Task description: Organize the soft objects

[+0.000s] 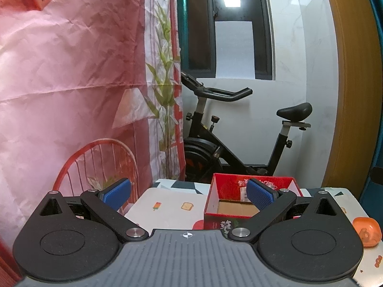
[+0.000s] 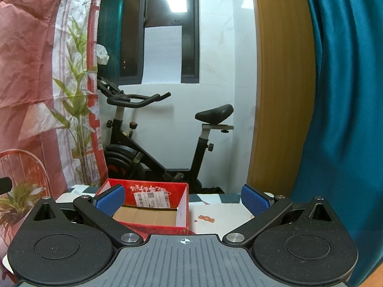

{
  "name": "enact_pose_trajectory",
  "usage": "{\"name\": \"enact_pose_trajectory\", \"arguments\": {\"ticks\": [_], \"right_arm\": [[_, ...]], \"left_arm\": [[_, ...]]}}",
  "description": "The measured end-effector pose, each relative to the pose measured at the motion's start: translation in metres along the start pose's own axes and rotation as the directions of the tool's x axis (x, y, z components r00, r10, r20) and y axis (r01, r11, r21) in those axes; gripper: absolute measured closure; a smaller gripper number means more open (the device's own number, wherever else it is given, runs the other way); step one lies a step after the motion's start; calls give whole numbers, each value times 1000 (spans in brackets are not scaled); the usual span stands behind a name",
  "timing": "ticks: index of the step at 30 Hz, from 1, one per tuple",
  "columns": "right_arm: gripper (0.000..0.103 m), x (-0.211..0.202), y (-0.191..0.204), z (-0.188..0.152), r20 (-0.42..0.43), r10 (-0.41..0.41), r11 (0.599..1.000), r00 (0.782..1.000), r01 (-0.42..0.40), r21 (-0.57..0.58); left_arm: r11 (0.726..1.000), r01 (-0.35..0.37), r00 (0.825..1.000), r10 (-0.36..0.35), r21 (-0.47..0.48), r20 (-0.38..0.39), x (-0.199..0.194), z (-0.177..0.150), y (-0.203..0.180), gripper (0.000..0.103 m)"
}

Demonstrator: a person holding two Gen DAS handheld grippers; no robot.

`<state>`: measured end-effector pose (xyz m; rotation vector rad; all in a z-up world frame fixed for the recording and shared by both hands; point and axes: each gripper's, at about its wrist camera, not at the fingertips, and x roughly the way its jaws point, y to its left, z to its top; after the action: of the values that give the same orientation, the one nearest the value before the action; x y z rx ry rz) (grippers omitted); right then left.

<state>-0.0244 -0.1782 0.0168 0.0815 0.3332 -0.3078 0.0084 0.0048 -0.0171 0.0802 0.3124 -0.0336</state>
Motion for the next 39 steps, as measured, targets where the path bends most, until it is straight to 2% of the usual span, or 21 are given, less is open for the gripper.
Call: {"name": "enact_pose_trajectory", "arguments": {"ticks": [3, 10, 15, 21, 30, 33, 37, 39], "right_arm": [[0, 1, 1, 1, 6, 10, 1000, 1000, -10, 9], [0, 32, -5, -13, 7, 118, 990, 993, -118, 75], [0, 72, -3, -37, -92, 152, 985, 984, -144, 93], [0, 102, 4, -69, -115, 142, 989, 983, -137, 52], [0, 144, 15, -115, -226, 181, 983, 957, -177, 39], [0, 156, 18, -131, -274, 202, 979, 940, -191, 67], [0, 169, 16, -148, -326, 158, 987, 932, -137, 84], [0, 173, 16, -155, -341, 158, 987, 927, -137, 84]], "left_arm": [[1000, 2, 1000, -2, 0, -20, 11, -4, 0, 0], [1000, -2, 994, 3, 9, -112, 51, -26, 0, 0], [1000, 11, 981, -11, -3, -194, 86, -46, 5, 0], [997, 54, 962, -65, -49, -263, 120, -74, 11, 0], [997, 70, 936, -79, -36, -343, 155, -115, 7, 1], [995, 84, 930, -94, -44, -356, 160, -127, 7, 7], [994, 85, 910, -106, -69, -401, 173, -141, 6, 20], [993, 90, 911, -115, -83, -396, 174, -147, 8, 25]]}}
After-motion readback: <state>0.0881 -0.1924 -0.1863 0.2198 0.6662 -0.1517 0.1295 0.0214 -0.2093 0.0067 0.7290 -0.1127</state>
